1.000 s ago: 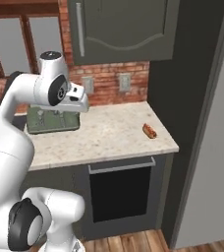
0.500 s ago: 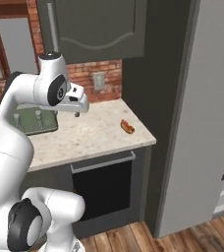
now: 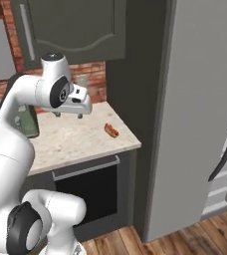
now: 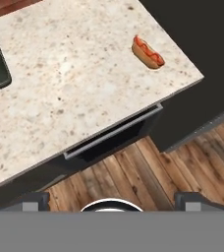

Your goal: Store the hot dog in the freezer for long-term storage. Close the freezer door after placing the cooked food.

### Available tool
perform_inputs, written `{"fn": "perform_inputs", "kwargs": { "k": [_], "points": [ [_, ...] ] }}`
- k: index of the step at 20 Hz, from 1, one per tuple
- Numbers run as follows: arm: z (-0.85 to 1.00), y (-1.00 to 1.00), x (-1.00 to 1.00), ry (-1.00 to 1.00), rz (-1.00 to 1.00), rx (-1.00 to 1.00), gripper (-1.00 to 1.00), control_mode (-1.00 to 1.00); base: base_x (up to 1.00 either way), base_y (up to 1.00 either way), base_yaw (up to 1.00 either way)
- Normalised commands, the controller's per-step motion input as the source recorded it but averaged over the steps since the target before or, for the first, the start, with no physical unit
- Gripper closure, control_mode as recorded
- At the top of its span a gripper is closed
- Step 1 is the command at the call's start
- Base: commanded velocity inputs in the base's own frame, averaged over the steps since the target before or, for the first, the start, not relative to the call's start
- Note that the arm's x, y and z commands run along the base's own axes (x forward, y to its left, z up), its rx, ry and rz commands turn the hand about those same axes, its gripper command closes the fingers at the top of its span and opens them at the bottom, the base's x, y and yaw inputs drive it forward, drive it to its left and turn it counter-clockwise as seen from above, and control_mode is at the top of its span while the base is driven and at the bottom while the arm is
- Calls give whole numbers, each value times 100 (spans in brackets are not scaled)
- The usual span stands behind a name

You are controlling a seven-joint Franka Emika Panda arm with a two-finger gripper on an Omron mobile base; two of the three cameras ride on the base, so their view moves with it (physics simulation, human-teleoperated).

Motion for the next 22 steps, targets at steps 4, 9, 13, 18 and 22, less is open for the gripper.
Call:
{"fn": "perform_inputs", "kwargs": {
  "k": [4, 9, 13, 18, 22],
  "points": [
    [0, 0, 0, 0, 0, 0, -100, 100, 57, -23, 0],
    [0, 0, 0, 0, 0, 0, -100, 100, 57, -12, 0],
    [0, 0, 0, 0, 0, 0, -100, 100, 69, 0, 0],
    [0, 0, 0, 0, 0, 0, -100, 100, 73, 0, 0],
    [0, 0, 0, 0, 0, 0, -100, 100, 44, 0, 0]
  ]
}}
